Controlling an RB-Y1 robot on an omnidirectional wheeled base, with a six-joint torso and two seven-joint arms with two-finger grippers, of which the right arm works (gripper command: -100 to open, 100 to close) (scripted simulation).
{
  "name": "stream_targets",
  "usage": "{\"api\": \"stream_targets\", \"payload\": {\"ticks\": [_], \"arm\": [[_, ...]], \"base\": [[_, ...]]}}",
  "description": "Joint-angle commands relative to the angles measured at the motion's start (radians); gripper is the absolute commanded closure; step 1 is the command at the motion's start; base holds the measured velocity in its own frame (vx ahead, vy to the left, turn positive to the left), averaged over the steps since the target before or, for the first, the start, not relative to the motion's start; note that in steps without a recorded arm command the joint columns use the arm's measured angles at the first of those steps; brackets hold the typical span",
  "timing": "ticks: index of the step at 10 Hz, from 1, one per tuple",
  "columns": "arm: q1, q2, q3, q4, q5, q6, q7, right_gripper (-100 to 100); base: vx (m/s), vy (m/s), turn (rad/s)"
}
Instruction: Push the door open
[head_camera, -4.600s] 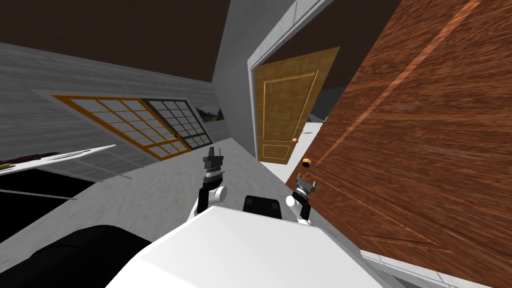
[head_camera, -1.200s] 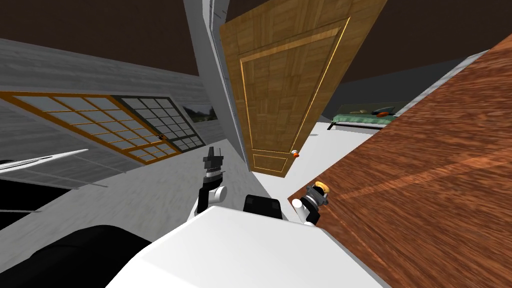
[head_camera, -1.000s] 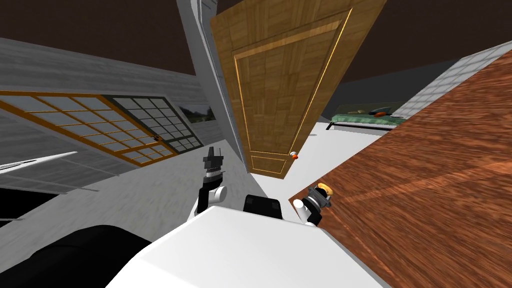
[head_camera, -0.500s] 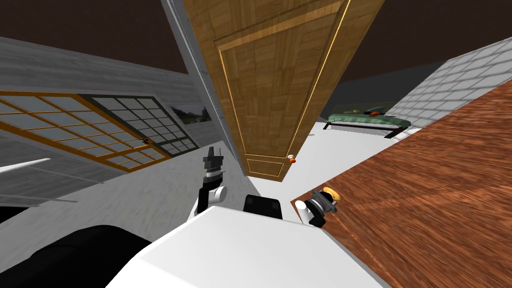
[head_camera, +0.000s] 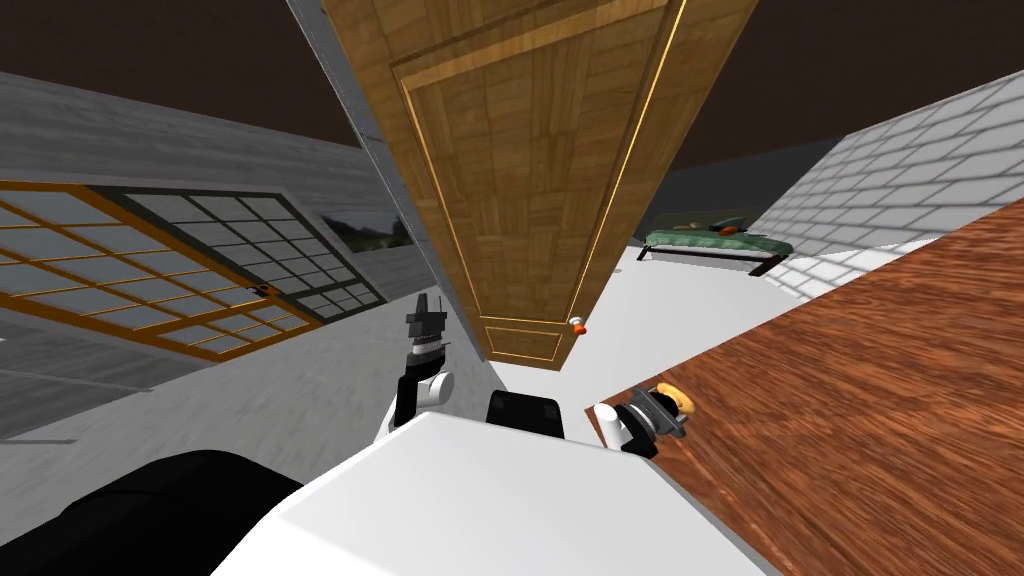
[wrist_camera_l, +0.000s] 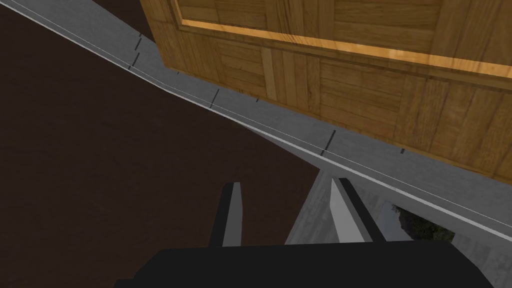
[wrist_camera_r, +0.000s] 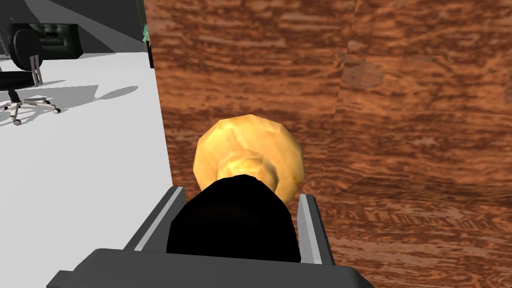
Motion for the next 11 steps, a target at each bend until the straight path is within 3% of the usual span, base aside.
{"api": "stream_targets", "payload": {"ticks": [1, 2, 5, 11], "arm": [[0.000, 0.000, 0.000, 0.000, 0.000, 0.000, 0.000, 100], [-0.010, -0.011, -0.029, 0.007, -0.023, -0.032, 0.009, 100], [-0.024, -0.020, -0.065, 0.019, -0.053, -0.074, 0.022, 100], [-0.050, -0.024, -0.130, 0.040, -0.107, -0.150, 0.044, 100]], "base": [[0.080, -0.031, -0.025], [0.057, -0.154, 0.143], [0.046, -0.217, 0.133], [0.028, -0.145, 0.090]]}}
